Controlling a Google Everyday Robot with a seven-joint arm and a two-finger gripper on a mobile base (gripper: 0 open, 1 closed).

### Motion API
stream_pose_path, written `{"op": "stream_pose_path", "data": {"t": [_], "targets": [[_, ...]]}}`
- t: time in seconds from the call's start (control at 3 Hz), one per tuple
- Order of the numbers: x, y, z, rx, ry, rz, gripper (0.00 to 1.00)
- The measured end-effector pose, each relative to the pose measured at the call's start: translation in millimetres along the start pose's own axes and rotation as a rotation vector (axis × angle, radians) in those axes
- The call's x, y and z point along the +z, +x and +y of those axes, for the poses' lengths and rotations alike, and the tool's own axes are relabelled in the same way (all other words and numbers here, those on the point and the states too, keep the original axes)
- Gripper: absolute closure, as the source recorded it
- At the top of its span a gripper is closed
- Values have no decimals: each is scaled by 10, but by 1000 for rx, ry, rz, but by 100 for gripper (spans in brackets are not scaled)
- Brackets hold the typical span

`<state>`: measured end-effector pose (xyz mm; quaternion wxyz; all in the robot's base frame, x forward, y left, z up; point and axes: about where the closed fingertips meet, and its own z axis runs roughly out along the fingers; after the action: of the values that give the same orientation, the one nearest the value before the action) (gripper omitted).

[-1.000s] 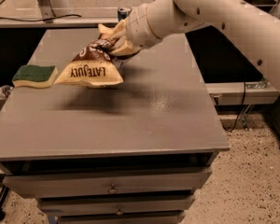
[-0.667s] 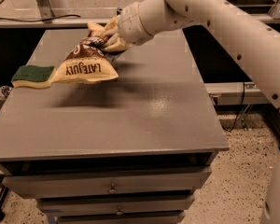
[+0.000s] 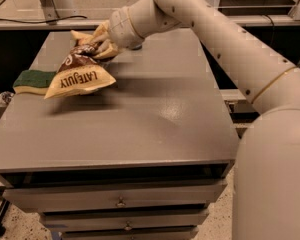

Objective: Move brown chip bag near sponge

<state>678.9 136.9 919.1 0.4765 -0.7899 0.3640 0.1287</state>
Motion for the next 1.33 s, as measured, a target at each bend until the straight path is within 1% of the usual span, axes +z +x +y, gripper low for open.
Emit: {"op": "stream_pose_path", "data": {"t": [0.33, 0.67, 1.33], "targets": [[247, -62, -17, -42, -46, -46, 100], [400, -121, -42, -68, -74, -80, 82], [460, -172, -43, -87, -76, -119, 36]]}}
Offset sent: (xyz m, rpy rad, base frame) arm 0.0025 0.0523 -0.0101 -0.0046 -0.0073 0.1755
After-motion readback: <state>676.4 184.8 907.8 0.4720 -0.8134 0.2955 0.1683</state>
